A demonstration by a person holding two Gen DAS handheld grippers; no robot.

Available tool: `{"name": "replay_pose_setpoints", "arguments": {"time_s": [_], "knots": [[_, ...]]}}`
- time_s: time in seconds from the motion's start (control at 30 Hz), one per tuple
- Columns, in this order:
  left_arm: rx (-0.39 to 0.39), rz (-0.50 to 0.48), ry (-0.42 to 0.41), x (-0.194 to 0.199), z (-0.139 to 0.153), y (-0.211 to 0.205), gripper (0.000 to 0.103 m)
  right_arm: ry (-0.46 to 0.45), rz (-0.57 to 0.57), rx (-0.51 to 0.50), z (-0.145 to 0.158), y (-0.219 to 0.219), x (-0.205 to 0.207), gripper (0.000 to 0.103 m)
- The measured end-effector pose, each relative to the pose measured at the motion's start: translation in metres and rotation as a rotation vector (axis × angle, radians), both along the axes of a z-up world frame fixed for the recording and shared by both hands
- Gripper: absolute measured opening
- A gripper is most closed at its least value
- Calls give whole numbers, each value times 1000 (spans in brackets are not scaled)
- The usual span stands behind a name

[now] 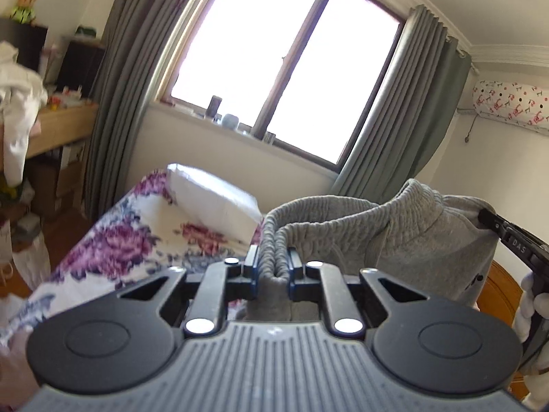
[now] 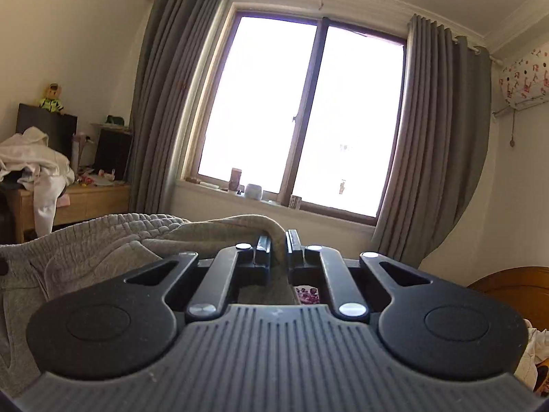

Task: Fold clothes
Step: 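Lift the sweatpants high with both grippers, shaking them out to hang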

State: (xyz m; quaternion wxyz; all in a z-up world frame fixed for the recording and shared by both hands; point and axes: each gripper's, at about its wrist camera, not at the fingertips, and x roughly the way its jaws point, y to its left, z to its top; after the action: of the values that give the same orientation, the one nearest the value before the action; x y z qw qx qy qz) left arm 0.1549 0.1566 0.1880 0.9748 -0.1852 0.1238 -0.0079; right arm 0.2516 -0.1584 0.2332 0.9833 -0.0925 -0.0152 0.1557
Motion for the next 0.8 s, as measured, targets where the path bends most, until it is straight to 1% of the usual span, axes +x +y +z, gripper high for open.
{"name": "replay_pose_setpoints", "arguments": {"time_s": [0.13,0.23,0.33,0.43,0.53,0.67,0.8], "knots": [[88,22,-82,6,54,-17,14,-28,-22,56,39,-17,-3,7],[142,22,-123,6,82,-32,13,-43,-42,91,63,-29,-5,7],[206,33,-180,5,104,-48,13,-61,-75,113,85,-37,-4,7],[258,45,-238,9,121,-60,12,-73,-100,144,104,-46,-6,7],[307,58,-288,5,137,-71,12,-93,-108,169,123,-53,-11,7],[378,52,-337,-3,151,-80,11,-161,-127,136,144,-56,-24,7],[429,87,-391,-12,168,-85,11,-186,-136,137,167,-60,-35,7]]}}
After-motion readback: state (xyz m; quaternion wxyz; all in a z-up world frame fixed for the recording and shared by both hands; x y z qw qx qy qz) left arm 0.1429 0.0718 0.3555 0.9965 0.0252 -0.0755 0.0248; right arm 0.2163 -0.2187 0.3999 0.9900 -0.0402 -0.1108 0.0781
